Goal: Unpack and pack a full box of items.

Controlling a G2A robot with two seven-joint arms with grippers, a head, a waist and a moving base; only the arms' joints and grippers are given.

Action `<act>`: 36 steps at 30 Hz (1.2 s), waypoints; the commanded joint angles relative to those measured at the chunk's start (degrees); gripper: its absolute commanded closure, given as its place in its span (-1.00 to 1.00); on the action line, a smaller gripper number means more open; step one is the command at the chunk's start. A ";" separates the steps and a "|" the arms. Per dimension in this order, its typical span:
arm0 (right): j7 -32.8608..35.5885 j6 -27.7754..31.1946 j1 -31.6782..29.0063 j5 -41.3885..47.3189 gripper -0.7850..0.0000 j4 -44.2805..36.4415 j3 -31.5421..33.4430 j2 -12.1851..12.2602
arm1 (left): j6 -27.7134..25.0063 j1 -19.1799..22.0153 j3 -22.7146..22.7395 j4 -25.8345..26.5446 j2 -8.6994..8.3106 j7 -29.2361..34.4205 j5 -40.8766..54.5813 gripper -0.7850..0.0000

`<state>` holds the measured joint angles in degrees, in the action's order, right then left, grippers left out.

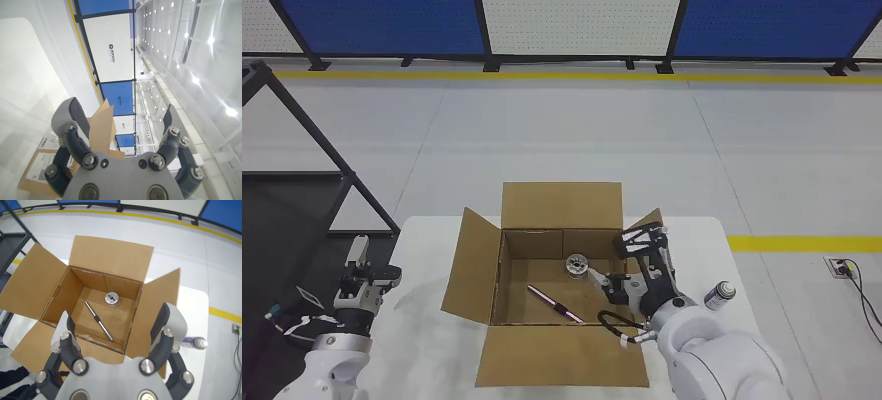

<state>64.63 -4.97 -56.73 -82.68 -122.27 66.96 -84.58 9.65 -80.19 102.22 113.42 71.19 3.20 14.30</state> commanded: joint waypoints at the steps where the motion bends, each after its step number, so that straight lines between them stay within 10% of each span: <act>1: 0.56 1.80 2.56 -0.31 -1.00 3.48 -2.15 -0.23 | -0.14 -0.49 -0.19 0.22 -0.03 0.42 -0.82 -1.00; 20: 0.15 -7.36 25.97 8.75 -1.00 47.34 -14.62 -6.17 | -0.53 -2.16 0.83 1.23 0.14 -1.69 -0.70 -1.00; 36: 0.32 -7.07 26.15 10.18 -1.00 49.13 -14.90 -6.49 | -0.53 -2.16 0.83 1.23 0.14 -1.69 -0.70 -1.00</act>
<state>65.21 -12.64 -30.17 -73.55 -73.61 51.92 -91.06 9.12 -82.35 103.04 114.65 71.33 1.51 13.61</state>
